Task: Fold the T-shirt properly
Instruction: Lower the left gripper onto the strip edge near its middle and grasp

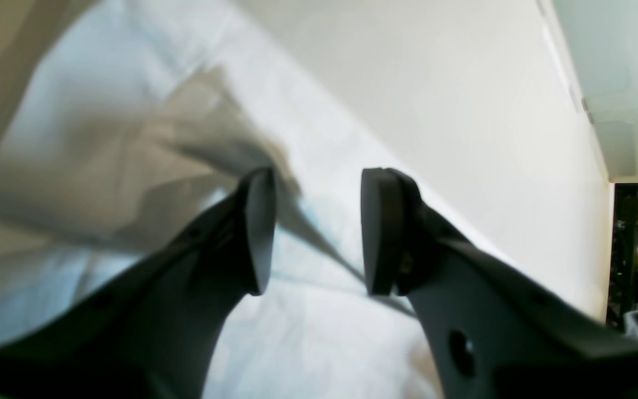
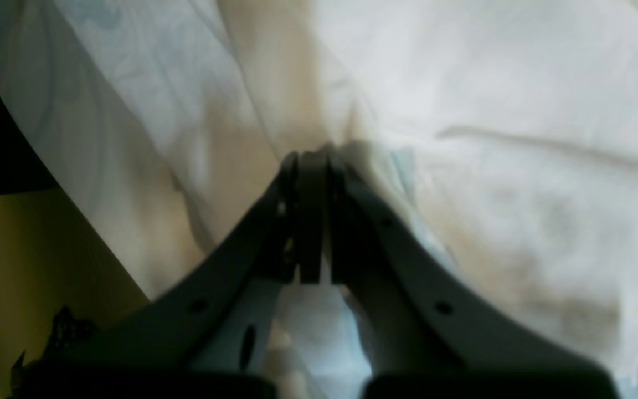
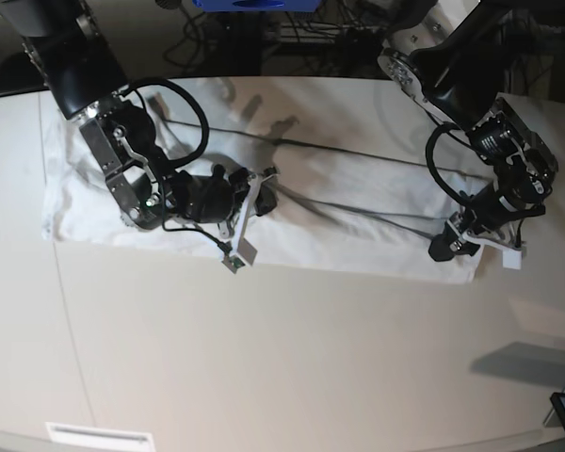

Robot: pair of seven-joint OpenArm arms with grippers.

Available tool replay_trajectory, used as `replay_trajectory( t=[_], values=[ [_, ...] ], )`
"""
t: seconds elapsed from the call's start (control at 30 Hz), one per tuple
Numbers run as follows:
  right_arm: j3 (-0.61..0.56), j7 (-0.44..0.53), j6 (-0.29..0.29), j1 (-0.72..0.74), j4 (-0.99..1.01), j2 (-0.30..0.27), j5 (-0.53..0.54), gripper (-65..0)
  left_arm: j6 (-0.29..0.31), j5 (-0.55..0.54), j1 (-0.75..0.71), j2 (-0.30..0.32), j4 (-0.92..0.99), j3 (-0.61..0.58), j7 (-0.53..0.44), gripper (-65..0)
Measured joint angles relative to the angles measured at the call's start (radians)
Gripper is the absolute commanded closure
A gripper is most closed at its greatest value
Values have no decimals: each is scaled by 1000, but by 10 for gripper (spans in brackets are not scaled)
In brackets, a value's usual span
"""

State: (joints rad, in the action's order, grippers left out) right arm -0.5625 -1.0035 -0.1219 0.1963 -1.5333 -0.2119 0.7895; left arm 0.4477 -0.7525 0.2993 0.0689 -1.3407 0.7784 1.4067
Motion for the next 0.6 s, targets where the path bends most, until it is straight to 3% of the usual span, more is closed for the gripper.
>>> replay_trajectory(
  t=[0.07, 0.13, 0.47, 0.6],
  values=[
    [0, 0, 0, 0, 0, 0, 0, -23, 0, 5, -5, 4, 0, 1, 0, -141],
    [0, 0, 0, 0, 0, 0, 0, -23, -2, 2, -6, 5, -1, 1, -2, 0],
    [0, 0, 0, 0, 0, 0, 0, -23, -1, 0, -11, 37, -2, 0, 0, 0],
    [0, 0, 0, -1, 0, 0, 2, -23, -1, 0, -17, 115, -2, -85, 5, 0]
  ],
)
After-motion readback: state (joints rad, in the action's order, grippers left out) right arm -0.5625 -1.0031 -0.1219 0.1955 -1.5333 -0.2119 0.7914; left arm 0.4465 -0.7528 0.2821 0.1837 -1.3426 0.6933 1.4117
